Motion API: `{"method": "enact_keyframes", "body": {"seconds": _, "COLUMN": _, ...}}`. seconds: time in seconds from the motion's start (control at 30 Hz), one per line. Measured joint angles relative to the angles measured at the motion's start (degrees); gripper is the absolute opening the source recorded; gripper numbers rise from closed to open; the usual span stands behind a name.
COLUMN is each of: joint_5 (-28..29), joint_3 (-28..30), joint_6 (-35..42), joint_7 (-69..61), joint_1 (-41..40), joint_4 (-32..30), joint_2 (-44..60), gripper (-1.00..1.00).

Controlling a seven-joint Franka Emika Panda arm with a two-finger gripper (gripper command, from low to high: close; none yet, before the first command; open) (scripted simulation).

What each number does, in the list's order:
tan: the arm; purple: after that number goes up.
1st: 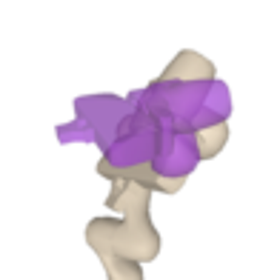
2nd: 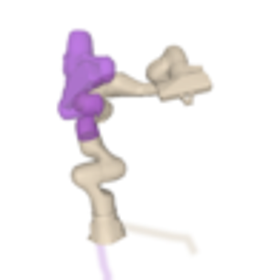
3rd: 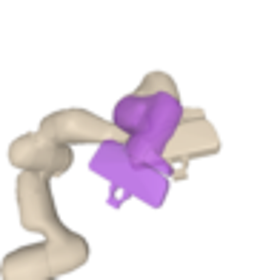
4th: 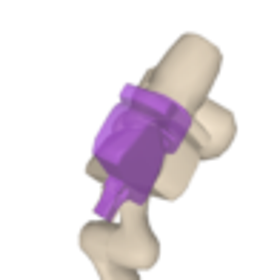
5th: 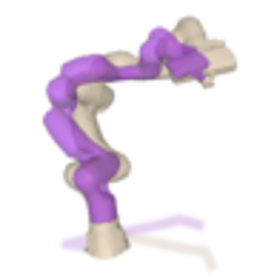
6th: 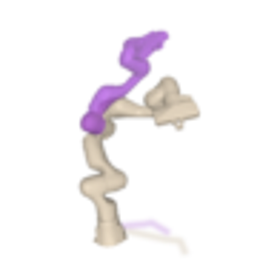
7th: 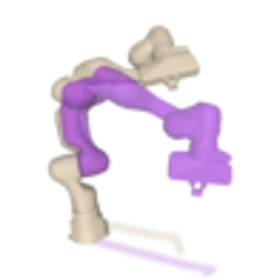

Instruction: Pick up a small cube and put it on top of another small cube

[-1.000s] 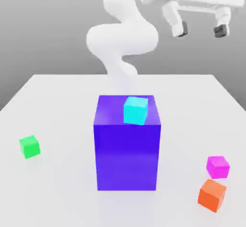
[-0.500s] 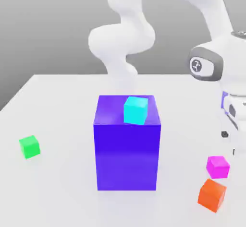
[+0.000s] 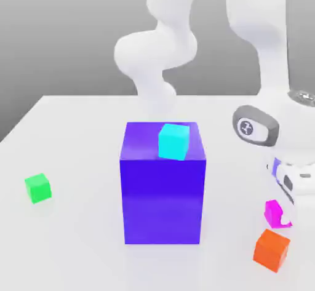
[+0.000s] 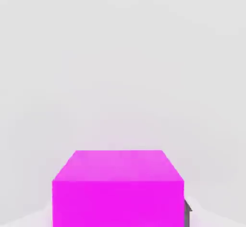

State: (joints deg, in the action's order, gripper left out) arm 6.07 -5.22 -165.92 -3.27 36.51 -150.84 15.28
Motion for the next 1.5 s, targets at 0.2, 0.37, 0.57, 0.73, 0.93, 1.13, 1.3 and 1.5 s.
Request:
{"method": "enact_keyframes", "body": {"seconds": 0.2, "joint_5": -3.96, "joint_3": 0.33, "joint_6": 4.95, "joint_7": -0.98, "joint_1": -2.74, "joint_4": -0.30, "joint_2": -8.26, "gripper": -1.00}}
{"method": "enact_keyframes", "body": {"seconds": 0.37, "joint_5": -3.72, "joint_3": 5.08, "joint_6": 4.85, "joint_7": 3.07, "joint_1": -9.19, "joint_4": 1.01, "joint_2": -11.53, "gripper": -1.00}}
{"method": "enact_keyframes", "body": {"seconds": 0.57, "joint_5": -0.27, "joint_3": 11.36, "joint_6": 5.38, "joint_7": 10.90, "joint_1": -19.09, "joint_4": 1.60, "joint_2": -15.85, "gripper": -1.00}}
{"method": "enact_keyframes", "body": {"seconds": 0.73, "joint_5": 3.53, "joint_3": 18.09, "joint_6": 6.87, "joint_7": 18.62, "joint_1": -32.59, "joint_4": 0.63, "joint_2": -19.85, "gripper": -1.00}}
{"method": "enact_keyframes", "body": {"seconds": 0.93, "joint_5": 5.42, "joint_3": 24.35, "joint_6": 8.91, "joint_7": 23.65, "joint_1": -41.51, "joint_4": -1.79, "joint_2": -22.43, "gripper": -1.00}}
{"method": "enact_keyframes", "body": {"seconds": 1.13, "joint_5": 6.23, "joint_3": 31.52, "joint_6": 10.73, "joint_7": 27.65, "joint_1": -50.44, "joint_4": -4.41, "joint_2": -24.13, "gripper": -1.00}}
{"method": "enact_keyframes", "body": {"seconds": 1.3, "joint_5": 6.03, "joint_3": 37.51, "joint_6": 12.00, "joint_7": 30.36, "joint_1": -57.62, "joint_4": -6.68, "joint_2": -24.82, "gripper": -1.00}}
{"method": "enact_keyframes", "body": {"seconds": 1.5, "joint_5": 2.49, "joint_3": 40.80, "joint_6": 12.53, "joint_7": 28.26, "joint_1": -58.95, "joint_4": -8.69, "joint_2": -22.65, "gripper": -1.00}}
